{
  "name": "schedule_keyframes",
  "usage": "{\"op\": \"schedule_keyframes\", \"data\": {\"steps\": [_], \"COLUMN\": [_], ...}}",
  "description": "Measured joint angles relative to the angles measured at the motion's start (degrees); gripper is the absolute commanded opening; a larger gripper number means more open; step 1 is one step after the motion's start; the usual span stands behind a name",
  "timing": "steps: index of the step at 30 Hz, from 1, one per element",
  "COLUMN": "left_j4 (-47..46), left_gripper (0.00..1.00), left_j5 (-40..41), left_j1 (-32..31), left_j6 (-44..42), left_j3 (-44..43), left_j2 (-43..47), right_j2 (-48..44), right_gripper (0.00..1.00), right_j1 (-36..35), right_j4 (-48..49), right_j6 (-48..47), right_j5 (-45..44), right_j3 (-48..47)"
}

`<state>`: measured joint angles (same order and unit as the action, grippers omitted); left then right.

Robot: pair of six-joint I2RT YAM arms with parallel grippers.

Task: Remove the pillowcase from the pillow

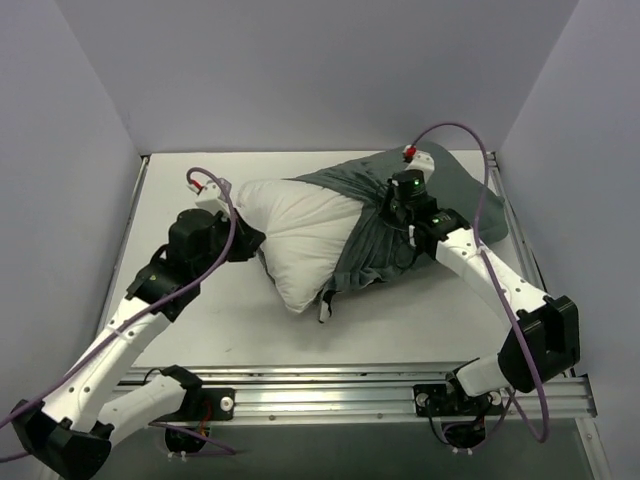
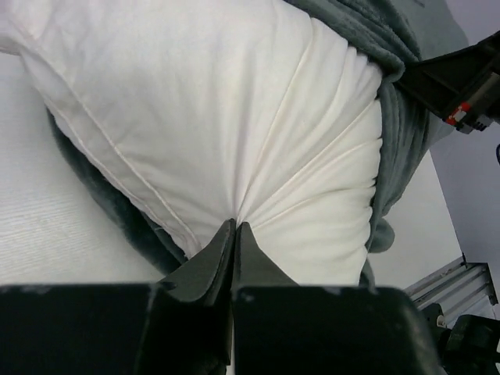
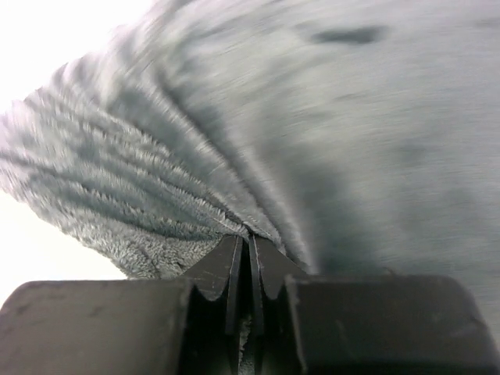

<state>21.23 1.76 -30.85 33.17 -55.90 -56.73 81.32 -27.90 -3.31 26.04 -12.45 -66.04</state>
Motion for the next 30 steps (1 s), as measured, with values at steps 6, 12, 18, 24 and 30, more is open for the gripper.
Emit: {"op": "schedule_keyframes", "data": {"steps": [6,12,18,24,30], "left_j4": [10.8,12.5,7.3,-0.1,-15.7], "left_gripper": [0.02,0.02,0.85,0.94,0.94], "left_j5": [9.5,9.6,-4.4,-11.4,-13.0], "left_j1": [8.9,11.2,11.2,10.9,7.7], "left_j6": [-4.3,-6.2,-1.0,5.8,11.5], "left_j3": [-9.6,-13.5,1.0,5.8,5.0], "left_j2": [9.3,16.0,13.9,4.0,-10.8], "right_j2": [1.5,1.2,-1.8,-4.1,-4.7], "right_gripper": [0.00,0.00,0.00,0.00,0.00], "right_j1": [14.5,27.0,19.6,14.4,9.0], "right_j4": [-2.3,-2.0,1.2,3.8,4.4], "right_j6": [5.0,4.6,0.4,-1.8,-4.6], "right_j5": [1.0,-0.5,6.2,12.8,15.1], "right_j3": [-0.7,0.5,3.8,6.6,7.1]}}
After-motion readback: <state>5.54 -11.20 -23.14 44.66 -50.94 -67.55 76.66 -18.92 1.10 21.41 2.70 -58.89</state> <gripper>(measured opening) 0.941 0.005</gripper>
